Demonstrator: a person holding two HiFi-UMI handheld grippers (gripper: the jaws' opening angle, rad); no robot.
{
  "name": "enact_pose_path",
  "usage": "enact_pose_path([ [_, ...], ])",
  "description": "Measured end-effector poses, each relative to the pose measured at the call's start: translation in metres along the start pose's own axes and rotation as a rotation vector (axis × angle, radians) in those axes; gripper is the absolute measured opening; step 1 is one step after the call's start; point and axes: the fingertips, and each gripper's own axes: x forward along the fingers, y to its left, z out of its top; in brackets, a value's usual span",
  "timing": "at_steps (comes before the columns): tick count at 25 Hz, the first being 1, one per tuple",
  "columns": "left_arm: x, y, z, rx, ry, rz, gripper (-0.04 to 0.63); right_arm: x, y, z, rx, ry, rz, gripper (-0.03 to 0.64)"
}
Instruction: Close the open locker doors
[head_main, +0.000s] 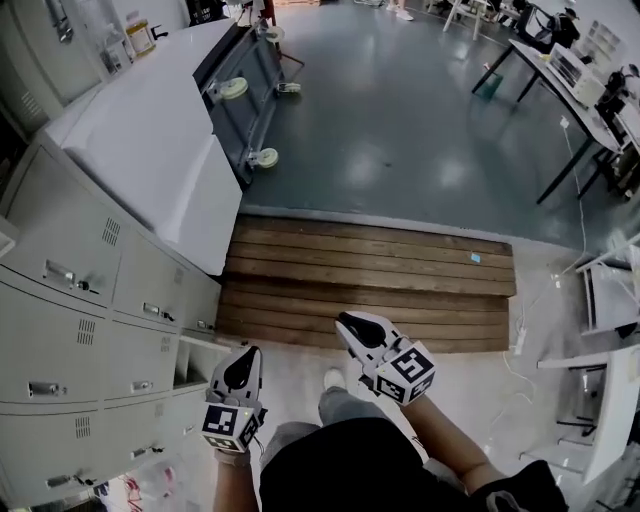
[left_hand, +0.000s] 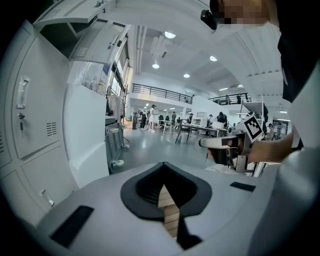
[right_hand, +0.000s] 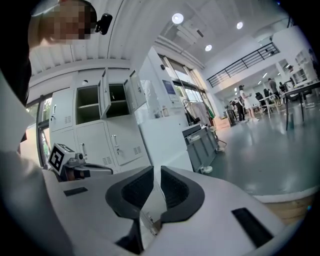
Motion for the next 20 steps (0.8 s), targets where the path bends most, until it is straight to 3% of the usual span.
enact_pose_path([
  [7, 0.008, 0.031, -0.031, -0.039, 0.049, 0.086, 0.017, 0.053, -0.012, -0.026, 0.001, 0.085, 0.102, 0.063],
  [12, -0.011, 0.055, -0.072, -0.12, 0.099, 0.172, 0.017, 0.089, 0.009, -0.058, -0.003, 0.155, 0.185, 0.063],
  [20, -0.034, 0.091, -0.142, -0.193, 0.152, 0.222, 0.017, 0.15, 0.044, -0.129, -0.025, 0.244, 0.258, 0.063],
])
